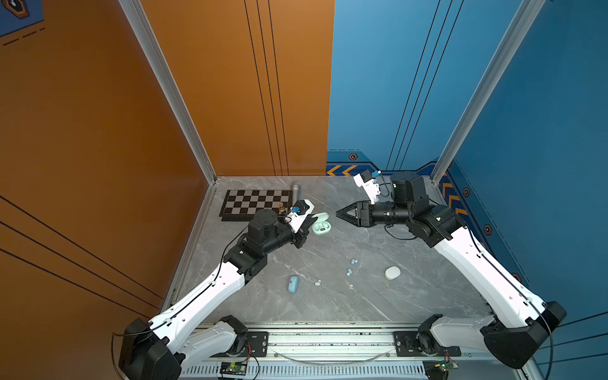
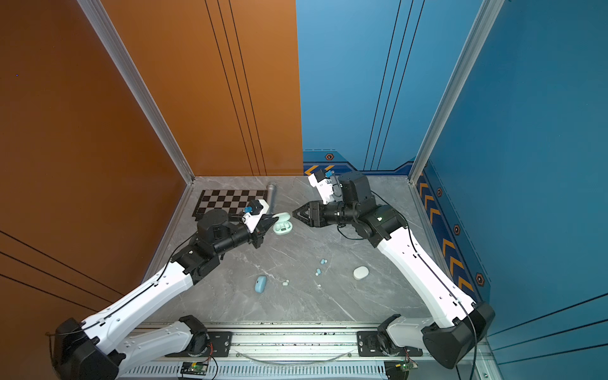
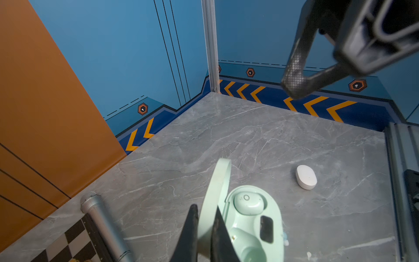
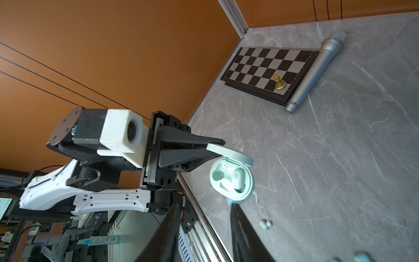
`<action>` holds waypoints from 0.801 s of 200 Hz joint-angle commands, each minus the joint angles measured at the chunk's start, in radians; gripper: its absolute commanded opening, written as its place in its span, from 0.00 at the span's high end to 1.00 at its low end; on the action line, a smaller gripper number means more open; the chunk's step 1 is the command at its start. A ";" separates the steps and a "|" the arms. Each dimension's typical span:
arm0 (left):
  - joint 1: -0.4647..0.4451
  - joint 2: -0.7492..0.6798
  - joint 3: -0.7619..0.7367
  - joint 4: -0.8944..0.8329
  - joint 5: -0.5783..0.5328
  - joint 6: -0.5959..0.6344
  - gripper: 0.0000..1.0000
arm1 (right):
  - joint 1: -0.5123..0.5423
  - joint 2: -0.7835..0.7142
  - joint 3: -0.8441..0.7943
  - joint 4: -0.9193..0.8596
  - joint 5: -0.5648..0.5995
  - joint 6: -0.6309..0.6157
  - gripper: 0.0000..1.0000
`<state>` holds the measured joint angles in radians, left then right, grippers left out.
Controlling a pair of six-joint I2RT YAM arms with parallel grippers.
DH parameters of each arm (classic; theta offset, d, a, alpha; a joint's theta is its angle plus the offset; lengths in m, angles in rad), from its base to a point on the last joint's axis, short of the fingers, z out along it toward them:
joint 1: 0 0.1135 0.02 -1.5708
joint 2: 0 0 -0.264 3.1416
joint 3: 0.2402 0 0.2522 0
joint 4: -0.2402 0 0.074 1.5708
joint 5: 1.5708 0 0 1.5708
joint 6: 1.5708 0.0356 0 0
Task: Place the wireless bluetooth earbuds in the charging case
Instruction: 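Lower the earbud into the case slot and open the right gripper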
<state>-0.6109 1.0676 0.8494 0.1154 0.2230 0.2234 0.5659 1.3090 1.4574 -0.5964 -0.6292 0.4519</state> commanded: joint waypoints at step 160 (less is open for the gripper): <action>0.194 -0.292 -0.137 -0.091 -0.114 -0.233 1.00 | 0.397 0.320 -0.269 -0.153 0.266 -0.726 0.55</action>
<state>-0.4297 0.8593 0.7399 0.0956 0.1337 0.0406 0.9115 1.5688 1.1912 -0.7563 -0.4316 -0.0761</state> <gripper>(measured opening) 0.104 0.457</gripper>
